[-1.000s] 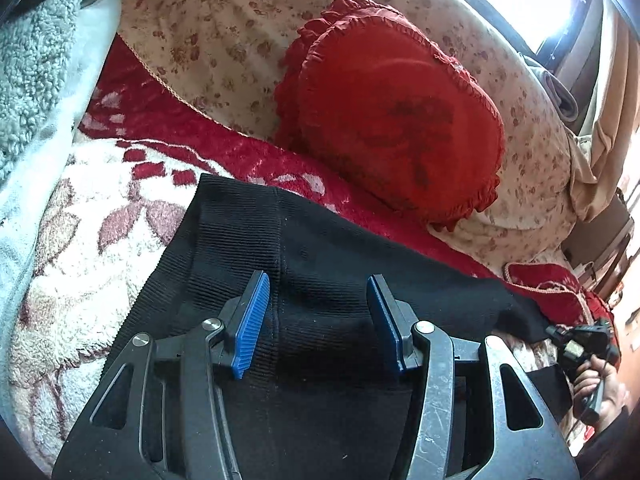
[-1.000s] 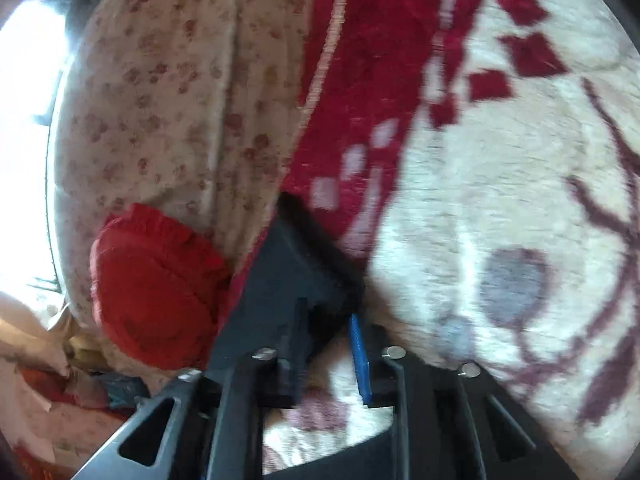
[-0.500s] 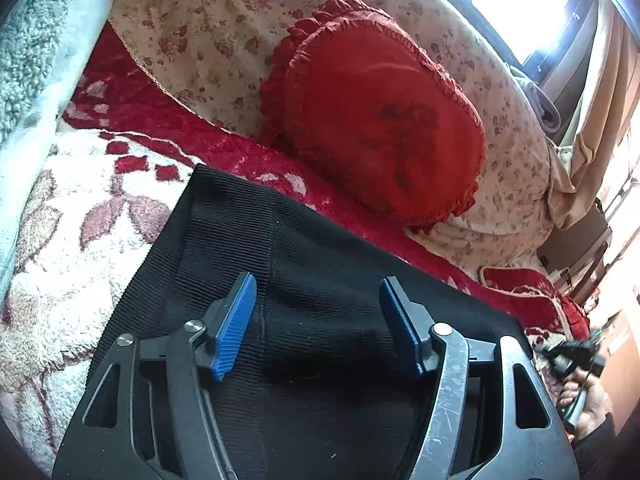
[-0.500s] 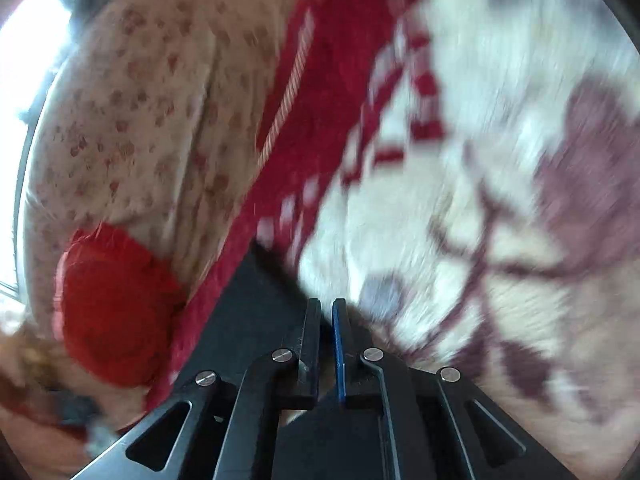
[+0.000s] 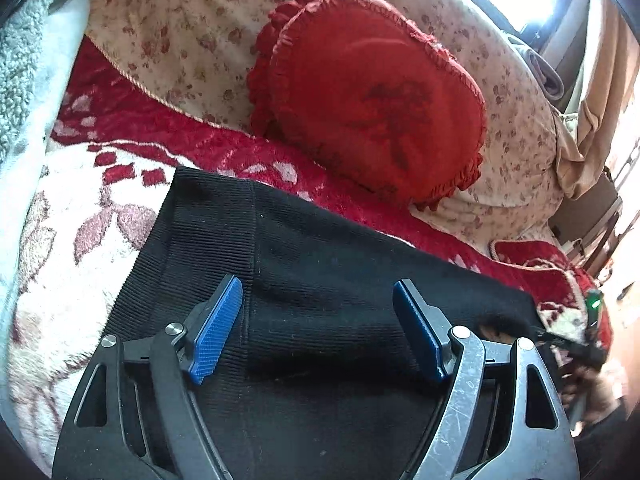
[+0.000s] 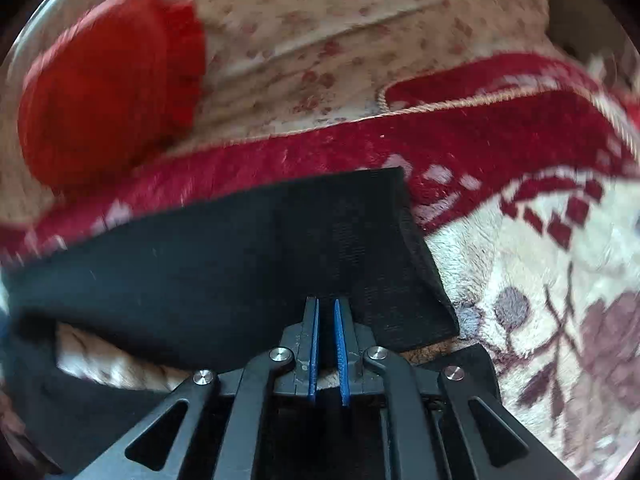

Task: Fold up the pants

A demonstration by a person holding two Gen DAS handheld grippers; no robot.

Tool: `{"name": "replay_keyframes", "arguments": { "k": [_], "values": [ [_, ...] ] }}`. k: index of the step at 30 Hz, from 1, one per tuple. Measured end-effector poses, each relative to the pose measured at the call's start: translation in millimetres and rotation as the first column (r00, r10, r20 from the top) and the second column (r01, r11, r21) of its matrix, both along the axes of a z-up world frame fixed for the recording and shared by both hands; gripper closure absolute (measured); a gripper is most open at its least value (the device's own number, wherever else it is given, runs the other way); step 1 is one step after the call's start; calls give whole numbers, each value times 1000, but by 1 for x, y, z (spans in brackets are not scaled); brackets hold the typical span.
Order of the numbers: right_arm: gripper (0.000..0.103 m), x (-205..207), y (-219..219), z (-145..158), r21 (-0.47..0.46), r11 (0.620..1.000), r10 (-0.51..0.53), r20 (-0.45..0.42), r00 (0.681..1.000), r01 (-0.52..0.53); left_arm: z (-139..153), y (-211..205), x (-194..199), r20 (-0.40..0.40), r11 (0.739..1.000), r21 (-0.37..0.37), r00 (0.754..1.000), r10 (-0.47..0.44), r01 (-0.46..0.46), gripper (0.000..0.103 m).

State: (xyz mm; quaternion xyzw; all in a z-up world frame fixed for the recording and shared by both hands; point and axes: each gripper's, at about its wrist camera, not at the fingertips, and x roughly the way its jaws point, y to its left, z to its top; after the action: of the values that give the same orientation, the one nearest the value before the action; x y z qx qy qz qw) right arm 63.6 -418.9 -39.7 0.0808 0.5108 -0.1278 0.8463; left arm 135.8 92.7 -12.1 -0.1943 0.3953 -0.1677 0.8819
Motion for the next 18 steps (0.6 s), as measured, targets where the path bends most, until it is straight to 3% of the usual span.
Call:
{"name": "replay_keyframes", "arguments": {
  "k": [2, 4, 7, 10, 12, 14, 18],
  "values": [
    [96, 3, 1, -3, -26, 1000, 14, -11, 1000, -14, 16, 12, 4, -2, 1000, -27, 1000, 3, -3, 25],
    [96, 3, -8, -5, -4, 1000, 4, -4, 1000, -4, 37, 25, 7, 62, 1000, -7, 998, 14, -14, 25],
    [96, 0, -10, -4, 27, 1000, -13, 3, 1000, 13, 51, 37, 32, 96, 995, 63, 992, -86, 80, 25],
    [96, 1, -8, -3, 34, 999, -24, 6, 1000, 24, 33, 36, 65, 6, 958, 174, 972, -234, 230, 25],
    [96, -3, -3, -1, 26, 999, -26, 8, 1000, 26, 26, 35, 77, 13, 921, 273, 956, -295, 280, 26],
    [96, -3, -2, -2, 21, 999, -25, 9, 1000, 25, 25, 42, 82, 46, 915, 274, 947, -319, 295, 26],
    [96, -3, -3, -2, 30, 999, -31, 11, 999, 30, 12, 50, 99, -15, 896, 222, 920, -392, 386, 29]
  ]
}}
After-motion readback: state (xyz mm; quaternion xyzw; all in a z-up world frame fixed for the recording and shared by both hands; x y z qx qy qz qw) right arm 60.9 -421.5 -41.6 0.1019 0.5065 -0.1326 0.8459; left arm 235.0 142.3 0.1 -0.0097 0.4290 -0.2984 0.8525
